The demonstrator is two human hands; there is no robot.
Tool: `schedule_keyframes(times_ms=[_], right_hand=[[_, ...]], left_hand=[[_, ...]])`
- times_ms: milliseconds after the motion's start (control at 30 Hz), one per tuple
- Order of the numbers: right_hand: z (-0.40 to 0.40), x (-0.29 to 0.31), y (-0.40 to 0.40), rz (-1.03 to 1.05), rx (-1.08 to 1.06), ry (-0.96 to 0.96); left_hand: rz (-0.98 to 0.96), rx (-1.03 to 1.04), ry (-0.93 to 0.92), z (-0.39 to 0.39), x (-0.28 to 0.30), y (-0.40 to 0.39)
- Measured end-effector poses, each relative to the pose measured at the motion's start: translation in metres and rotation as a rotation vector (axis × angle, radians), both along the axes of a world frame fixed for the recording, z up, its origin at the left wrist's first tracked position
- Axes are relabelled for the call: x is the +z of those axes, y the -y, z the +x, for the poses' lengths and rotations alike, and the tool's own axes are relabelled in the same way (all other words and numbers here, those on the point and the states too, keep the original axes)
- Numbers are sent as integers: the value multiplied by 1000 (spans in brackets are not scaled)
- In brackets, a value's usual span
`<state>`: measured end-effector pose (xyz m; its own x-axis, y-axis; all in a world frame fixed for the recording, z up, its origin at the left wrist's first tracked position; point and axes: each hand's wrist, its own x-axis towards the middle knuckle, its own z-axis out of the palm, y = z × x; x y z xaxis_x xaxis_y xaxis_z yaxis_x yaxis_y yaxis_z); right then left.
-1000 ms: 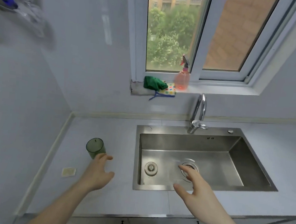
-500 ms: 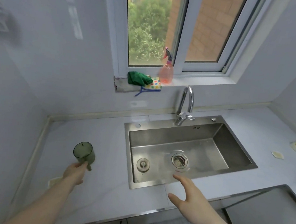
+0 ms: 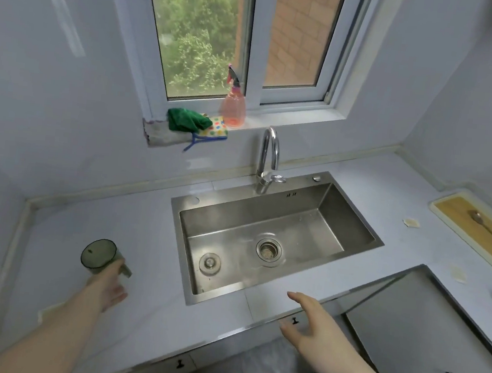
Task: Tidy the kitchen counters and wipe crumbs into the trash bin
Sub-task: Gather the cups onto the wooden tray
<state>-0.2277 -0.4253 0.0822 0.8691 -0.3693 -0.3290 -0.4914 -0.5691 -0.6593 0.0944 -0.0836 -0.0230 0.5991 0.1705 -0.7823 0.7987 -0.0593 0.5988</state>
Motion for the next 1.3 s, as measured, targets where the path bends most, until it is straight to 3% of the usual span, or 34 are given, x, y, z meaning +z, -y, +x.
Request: schedule_keyframes(times_ms=[267,467,800,1033,1300], right_hand=[[-41,-10,-2,0,-72,-67],[-66,-11,-1,15,-135,-77],[-107,-5,61,5,-253,2],[-168,5,140,-9,-380,59],[-257,10,229,-23,-503,83]], left_hand=[[51,107,58,7,-5,34],[-6,-298,287,-54,16,90],[-67,-1024,450,-172,84,236],[-208,-1210,529,-240,128,332],[-221,-1219,595,-285,143,434]])
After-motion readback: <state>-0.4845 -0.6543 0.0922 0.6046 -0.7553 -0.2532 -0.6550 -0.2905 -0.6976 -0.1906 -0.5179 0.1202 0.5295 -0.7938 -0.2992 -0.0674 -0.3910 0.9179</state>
